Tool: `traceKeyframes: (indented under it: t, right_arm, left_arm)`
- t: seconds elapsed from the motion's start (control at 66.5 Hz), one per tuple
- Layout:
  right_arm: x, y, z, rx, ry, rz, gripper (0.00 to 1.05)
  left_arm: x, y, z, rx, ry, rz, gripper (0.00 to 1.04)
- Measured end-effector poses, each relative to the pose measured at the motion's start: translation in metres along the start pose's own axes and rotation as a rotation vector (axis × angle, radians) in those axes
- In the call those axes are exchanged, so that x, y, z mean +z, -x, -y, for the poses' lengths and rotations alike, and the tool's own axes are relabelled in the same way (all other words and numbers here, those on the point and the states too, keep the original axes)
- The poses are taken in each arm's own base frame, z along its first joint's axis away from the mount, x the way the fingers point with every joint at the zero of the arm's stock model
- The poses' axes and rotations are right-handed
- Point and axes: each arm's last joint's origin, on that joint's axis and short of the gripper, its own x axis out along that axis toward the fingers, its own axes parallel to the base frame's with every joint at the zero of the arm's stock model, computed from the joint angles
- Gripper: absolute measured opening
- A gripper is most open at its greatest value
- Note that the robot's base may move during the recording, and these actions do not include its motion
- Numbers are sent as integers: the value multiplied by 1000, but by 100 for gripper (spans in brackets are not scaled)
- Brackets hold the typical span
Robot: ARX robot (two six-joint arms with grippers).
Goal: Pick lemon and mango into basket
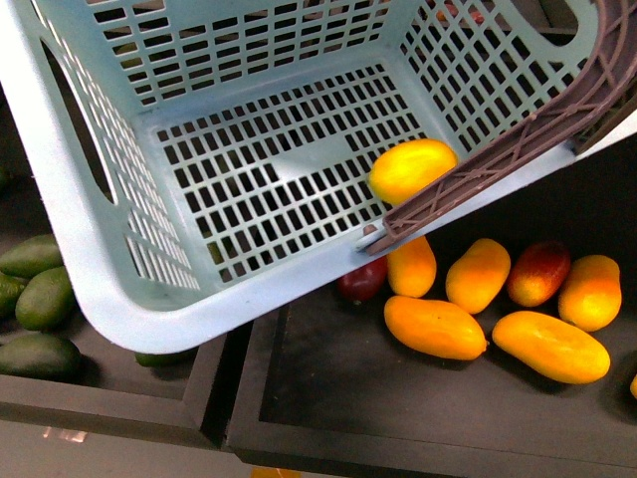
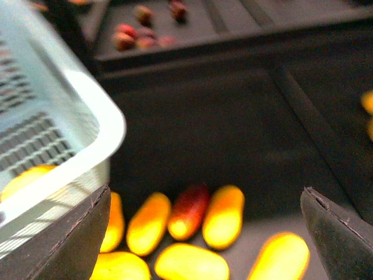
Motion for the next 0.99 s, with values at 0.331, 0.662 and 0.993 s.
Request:
traceKeyframes:
  t: [0.331, 0.662, 0.993]
  right_arm:
    - [-15, -123, 46, -87, -225, -339, 96]
    - [-105, -183, 76, -217, -266, -657, 96]
    - [-139, -209, 72, -239, -261, -734, 96]
  left_arm:
    - [-8, 0, 5, -38, 6, -57, 14]
    - [-7, 0, 5, -22, 7, -34, 14]
    - [-7, 0, 5, -30, 8, -47, 14]
